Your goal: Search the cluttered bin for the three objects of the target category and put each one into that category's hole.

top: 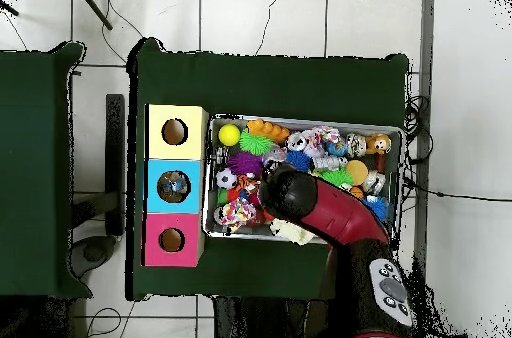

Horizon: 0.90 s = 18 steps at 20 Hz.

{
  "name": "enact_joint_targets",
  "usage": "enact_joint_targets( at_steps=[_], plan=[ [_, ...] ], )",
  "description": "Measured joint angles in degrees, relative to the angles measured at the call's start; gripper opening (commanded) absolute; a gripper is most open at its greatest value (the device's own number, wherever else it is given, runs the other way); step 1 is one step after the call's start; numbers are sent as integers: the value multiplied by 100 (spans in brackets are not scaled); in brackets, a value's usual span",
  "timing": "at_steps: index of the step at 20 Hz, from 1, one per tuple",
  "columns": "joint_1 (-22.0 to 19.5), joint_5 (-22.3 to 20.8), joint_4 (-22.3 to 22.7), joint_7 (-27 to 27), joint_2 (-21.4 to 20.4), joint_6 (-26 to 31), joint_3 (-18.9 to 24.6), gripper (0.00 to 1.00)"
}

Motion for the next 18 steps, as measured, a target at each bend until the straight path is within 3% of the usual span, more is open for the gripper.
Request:
enact_joint_targets(
  at_steps=[18],
  plan=[
    [306,-63,25,0,352,-384,0,100]
  ],
)
